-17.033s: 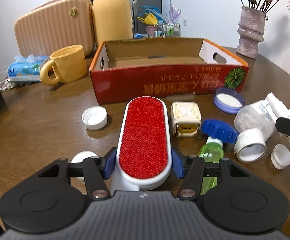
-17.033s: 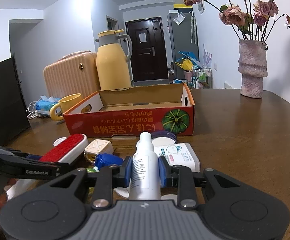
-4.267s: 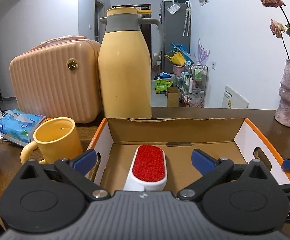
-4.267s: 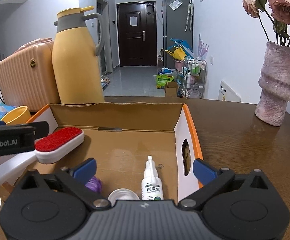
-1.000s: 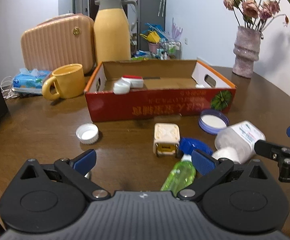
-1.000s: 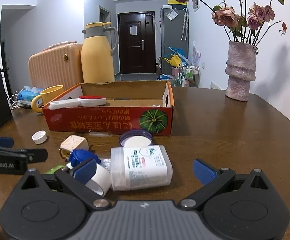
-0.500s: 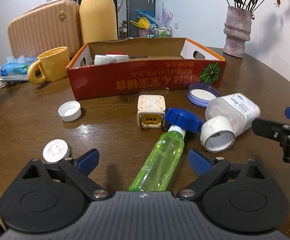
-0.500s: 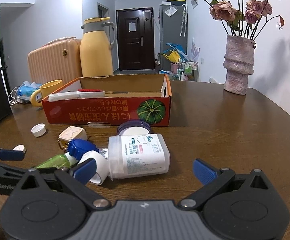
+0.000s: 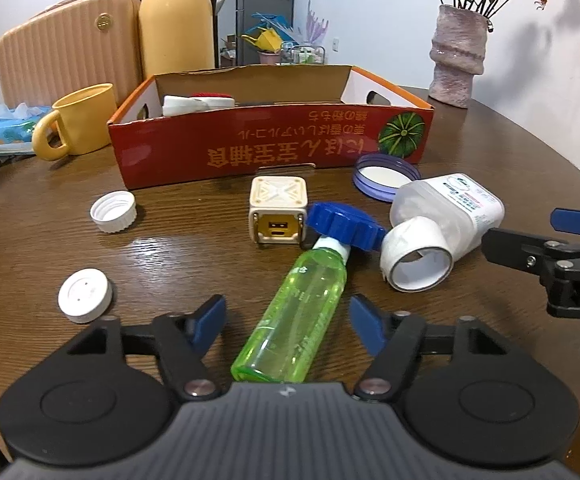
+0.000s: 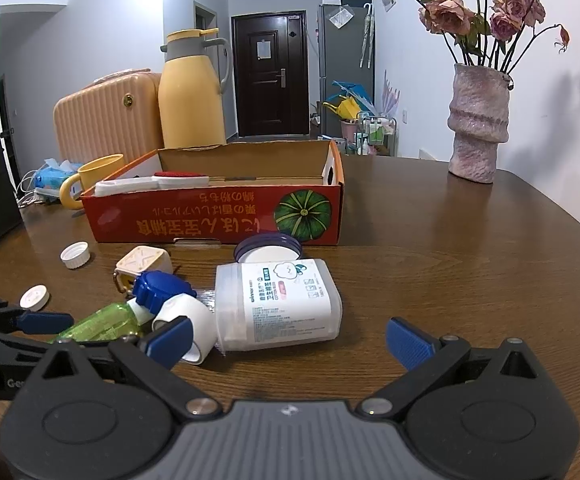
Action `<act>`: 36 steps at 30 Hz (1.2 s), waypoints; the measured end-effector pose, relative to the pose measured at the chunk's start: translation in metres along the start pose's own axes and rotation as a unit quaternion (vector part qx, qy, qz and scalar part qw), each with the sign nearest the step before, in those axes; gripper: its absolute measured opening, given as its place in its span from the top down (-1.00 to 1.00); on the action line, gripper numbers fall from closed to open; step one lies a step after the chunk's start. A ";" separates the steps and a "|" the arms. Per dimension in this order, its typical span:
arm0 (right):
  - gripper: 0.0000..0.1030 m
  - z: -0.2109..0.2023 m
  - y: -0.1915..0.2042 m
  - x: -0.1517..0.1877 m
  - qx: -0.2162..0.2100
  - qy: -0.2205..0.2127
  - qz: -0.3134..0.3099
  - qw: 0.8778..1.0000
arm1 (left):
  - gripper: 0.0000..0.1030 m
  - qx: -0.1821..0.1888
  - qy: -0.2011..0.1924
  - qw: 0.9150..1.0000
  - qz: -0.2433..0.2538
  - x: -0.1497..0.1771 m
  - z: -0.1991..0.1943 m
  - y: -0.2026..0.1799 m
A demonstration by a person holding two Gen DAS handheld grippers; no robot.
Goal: Organize rigid objects
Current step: 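Withdraw both tools from the box toward the items on the table, then grasp the green spray bottle with the left tool while the right tool grasps the white wipes tub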
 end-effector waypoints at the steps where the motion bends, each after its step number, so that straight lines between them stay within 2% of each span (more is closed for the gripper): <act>1: -1.00 0.000 0.000 0.000 0.000 0.000 0.000 1.000 | -0.18 0.003 0.000 1.000 -0.001 0.000 0.000 0.000; 8: -1.00 0.003 0.000 0.002 0.001 0.002 0.001 1.000 | 0.37 0.025 -0.008 1.000 -0.003 0.001 -0.002 -0.004; 16: -1.00 0.005 -0.001 0.002 0.001 0.004 0.004 1.000 | 0.39 0.028 -0.019 0.999 -0.009 0.004 -0.011 -0.002; 36: -0.99 0.033 0.002 -0.009 0.012 0.015 -0.002 1.000 | 0.39 -0.010 -0.062 0.997 -0.053 -0.012 -0.044 0.038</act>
Point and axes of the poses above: each gripper's, at about its wrist camera, not at the fingertips, and z roughly the way its jaws point, y to its left, x to its underside, the point moved 7 cm from there along z, roughly the way its jaws point, and after that the axes turned 12 degrees about z, right-handed, at the moved point
